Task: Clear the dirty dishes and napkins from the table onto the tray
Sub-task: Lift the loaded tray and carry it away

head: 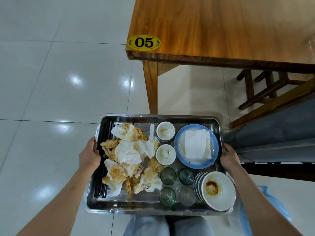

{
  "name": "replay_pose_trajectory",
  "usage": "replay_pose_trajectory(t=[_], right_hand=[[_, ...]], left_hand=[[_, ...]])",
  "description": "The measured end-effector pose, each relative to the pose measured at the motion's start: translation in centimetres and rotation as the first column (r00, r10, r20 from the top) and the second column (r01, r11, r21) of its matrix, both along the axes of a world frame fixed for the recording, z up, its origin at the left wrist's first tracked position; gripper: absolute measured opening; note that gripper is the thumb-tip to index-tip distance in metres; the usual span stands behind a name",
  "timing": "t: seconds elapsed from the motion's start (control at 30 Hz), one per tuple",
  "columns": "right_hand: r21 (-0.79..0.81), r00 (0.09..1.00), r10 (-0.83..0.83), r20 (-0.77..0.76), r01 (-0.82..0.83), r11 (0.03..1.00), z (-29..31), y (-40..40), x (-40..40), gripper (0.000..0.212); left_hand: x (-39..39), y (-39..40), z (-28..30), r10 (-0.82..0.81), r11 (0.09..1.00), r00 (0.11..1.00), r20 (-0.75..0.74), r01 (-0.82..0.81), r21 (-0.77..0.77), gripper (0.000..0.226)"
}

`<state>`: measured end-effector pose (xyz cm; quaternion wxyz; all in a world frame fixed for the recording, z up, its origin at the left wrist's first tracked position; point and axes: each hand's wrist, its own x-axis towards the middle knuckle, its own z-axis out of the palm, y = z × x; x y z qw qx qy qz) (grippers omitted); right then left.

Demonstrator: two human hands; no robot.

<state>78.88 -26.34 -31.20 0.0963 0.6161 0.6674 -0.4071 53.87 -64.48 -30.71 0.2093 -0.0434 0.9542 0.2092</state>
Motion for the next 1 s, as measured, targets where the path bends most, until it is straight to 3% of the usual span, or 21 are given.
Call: replay_pose_trajectory(t=[0.13, 0.37, 0.6, 1.0], right_hand=[[-0.004, 1.0, 0.006, 0.024, -0.006, 1.0, 0.2, -0.3, 0.1, 0.065], [0.027, 0.999, 0.001, 0.043, -0.002, 1.0, 0.8, -0.8, 0.1, 0.069], [0.038, 0.999, 0.042, 0.011, -0.042, 0.998, 0.8, -0.8, 0.2, 0.057], [0.012, 0.999, 0.043, 0.006, -0.043, 0.999, 2.7, 0.2, 0.7, 0.063]], left_hand=[[0.0, -0.1, 0.1, 0.012, 1.0, 1.0, 0.025, -0.012, 0.02, 0.061], [0.1, 0.0, 0.2, 0.012, 1.0, 1.0, 0.025, -0.013, 0.006, 0.063], [-0.1, 0.1, 0.5, 0.023, 1.0, 0.999, 0.029, -0.023, -0.004, 0.064], [0.5, 0.8, 2.6, 0.03, 1.0, 0.999, 0.039, -0.03, 0.006, 0.064]])
